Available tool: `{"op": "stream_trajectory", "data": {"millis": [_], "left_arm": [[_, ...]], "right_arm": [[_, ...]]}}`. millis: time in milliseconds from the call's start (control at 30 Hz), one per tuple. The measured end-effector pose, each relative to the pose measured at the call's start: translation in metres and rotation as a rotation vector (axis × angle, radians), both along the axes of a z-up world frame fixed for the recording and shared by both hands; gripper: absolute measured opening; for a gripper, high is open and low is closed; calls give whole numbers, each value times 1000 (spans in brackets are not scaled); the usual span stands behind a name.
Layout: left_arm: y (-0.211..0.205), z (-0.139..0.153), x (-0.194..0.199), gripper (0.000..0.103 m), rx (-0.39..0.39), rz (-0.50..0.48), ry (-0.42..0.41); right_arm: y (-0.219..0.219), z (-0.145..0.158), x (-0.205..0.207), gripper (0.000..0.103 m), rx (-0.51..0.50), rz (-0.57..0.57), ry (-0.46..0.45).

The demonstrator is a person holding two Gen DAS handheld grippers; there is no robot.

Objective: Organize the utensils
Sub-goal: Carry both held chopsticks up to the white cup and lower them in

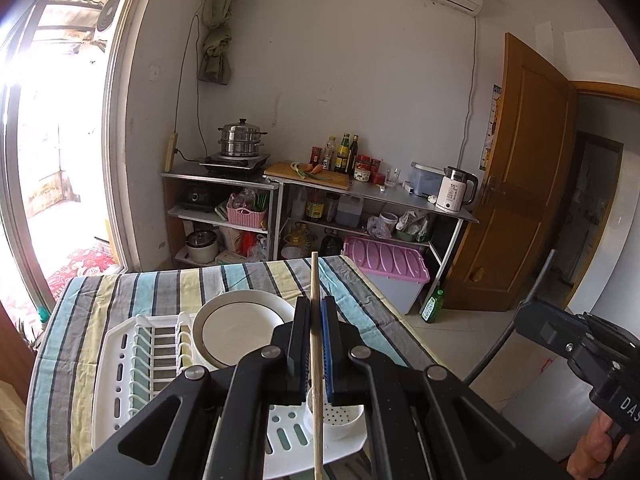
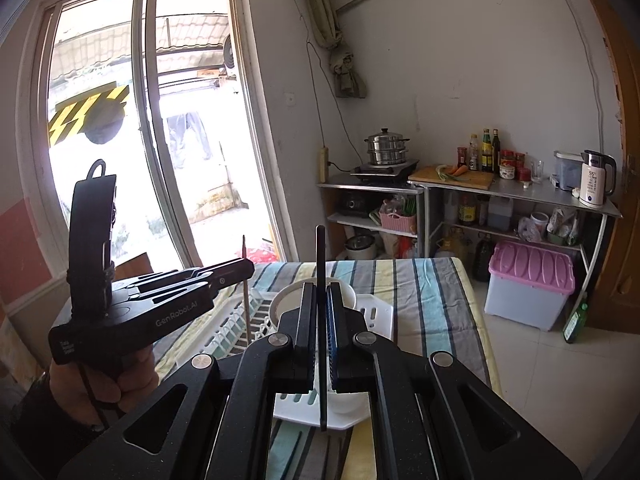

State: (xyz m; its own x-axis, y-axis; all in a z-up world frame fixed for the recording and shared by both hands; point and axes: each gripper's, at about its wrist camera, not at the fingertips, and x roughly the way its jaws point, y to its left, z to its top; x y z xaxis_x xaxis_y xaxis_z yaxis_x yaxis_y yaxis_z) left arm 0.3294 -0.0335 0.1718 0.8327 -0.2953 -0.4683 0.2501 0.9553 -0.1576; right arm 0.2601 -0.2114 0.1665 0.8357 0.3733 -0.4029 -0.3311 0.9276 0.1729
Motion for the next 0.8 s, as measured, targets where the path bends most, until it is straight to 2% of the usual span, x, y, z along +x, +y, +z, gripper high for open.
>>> {"op": "stream_trajectory", "data": {"millis": [200,467,800], "left_arm": [[-10,-11,43,5,-27,5,-6],[-11,-27,80,5,-75,13,-23],[-1,-76,97,5,-124,25,60]], "right_arm": [[-3,0,26,4,19,-5,4],[-5,-4,54,4,30,-13,11],[-5,-53,87,4,54,-11,130]]}}
